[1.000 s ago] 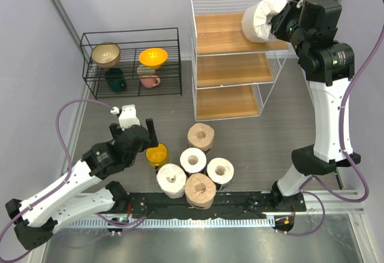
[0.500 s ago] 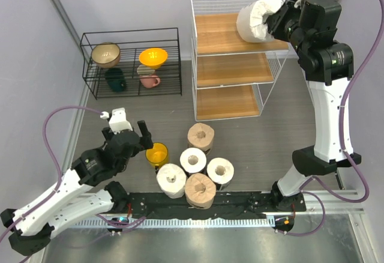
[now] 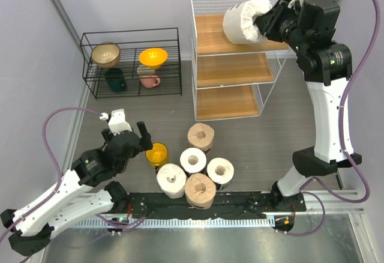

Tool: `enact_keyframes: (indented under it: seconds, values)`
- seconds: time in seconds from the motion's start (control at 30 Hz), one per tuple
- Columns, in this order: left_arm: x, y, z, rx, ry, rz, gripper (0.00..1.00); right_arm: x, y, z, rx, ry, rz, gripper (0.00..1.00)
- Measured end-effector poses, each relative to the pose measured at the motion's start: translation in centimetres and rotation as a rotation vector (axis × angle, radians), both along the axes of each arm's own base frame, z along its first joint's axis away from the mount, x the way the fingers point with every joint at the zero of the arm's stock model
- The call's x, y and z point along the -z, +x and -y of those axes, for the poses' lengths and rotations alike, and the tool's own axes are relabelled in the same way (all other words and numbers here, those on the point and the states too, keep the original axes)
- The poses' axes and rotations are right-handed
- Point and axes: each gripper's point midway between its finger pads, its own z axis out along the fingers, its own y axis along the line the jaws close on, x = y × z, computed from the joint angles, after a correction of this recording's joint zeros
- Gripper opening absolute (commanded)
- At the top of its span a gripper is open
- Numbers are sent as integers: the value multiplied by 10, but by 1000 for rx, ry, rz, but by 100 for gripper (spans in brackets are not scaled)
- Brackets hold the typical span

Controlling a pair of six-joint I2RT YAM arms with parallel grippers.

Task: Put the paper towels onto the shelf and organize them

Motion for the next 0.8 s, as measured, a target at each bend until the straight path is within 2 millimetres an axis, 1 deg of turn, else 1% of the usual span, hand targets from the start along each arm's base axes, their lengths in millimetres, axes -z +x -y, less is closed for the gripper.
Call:
enact_keyframes:
  seconds: [0.17, 0.27, 0.37, 0.6, 0.8]
  values:
    - [-1, -1, -1, -5, -15, 5, 100, 0, -1, -12, 2, -2, 2, 17]
    - [-4, -3, -3, -10, -36, 15, 100, 3, -4, -28, -5, -18, -1, 17]
    - [-5, -4, -4, -11, -42, 20, 100, 4, -5, -37, -8, -26, 2, 17]
    - [-3, -6, -6, -12, -32, 11, 100, 3, -2, -32, 38, -36, 7, 17]
    - [-2, -6, -8, -14, -35, 16, 100, 4, 4, -34, 48, -37, 10, 20]
